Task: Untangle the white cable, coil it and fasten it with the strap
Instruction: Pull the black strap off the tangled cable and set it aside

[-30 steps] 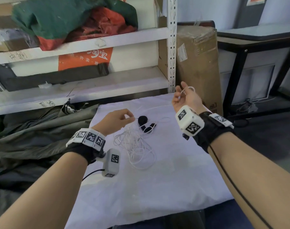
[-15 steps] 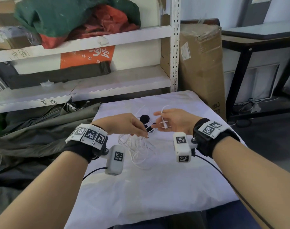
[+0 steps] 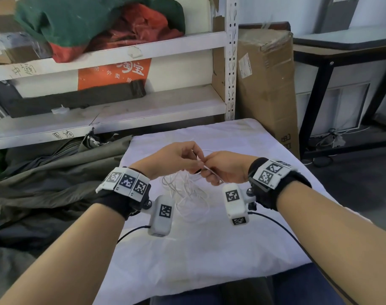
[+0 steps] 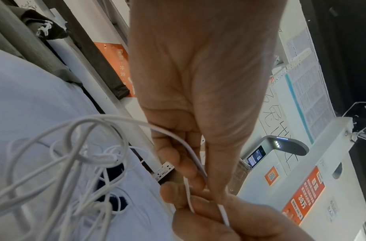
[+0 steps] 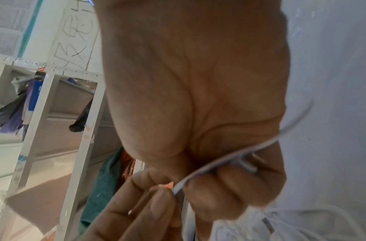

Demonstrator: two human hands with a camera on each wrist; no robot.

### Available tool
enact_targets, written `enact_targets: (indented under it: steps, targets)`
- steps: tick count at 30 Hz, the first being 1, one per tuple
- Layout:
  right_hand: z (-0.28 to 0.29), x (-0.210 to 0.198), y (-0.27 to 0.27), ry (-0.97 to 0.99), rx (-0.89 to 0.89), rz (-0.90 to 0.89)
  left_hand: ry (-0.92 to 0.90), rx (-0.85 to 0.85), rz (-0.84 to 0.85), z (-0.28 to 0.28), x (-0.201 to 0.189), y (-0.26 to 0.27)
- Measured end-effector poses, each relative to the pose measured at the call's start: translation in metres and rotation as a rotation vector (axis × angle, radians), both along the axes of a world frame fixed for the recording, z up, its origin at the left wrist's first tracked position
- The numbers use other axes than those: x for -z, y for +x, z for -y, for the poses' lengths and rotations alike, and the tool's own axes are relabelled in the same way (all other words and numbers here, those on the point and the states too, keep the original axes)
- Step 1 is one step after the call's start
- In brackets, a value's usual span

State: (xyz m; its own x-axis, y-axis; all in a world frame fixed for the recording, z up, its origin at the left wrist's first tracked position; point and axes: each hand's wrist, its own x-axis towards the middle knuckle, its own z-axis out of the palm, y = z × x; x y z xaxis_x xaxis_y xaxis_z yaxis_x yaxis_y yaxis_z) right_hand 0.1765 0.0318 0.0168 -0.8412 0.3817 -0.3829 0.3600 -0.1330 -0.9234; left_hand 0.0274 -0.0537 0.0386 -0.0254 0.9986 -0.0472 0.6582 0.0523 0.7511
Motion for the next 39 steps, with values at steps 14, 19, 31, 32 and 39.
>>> enact_targets:
  steps: [14,19,31,32,39]
  targets:
    - [-0.012,-0.012,0.017,-0.374,-0.014,-0.386,0.112,-0.175,0.001,0.003,0.014,-0.022]
    - [-0.033,-0.024,0.022,-0.624,0.227,-0.779,-0.180,-0.362,-0.261,0.002,0.032,-0.044]
    - [-0.044,-0.017,0.022,-0.677,0.748,-0.934,0.445,-0.357,-0.448,-0.008,-0.006,-0.030]
    - [-0.045,-0.015,0.023,-0.676,0.793,-0.935,0.521,-0.331,-0.517,-0.009,-0.014,-0.031]
    - [-0.062,0.001,0.039,-0.553,1.199,-0.892,0.352,-0.078,-0.801,0.006,-0.018,-0.056]
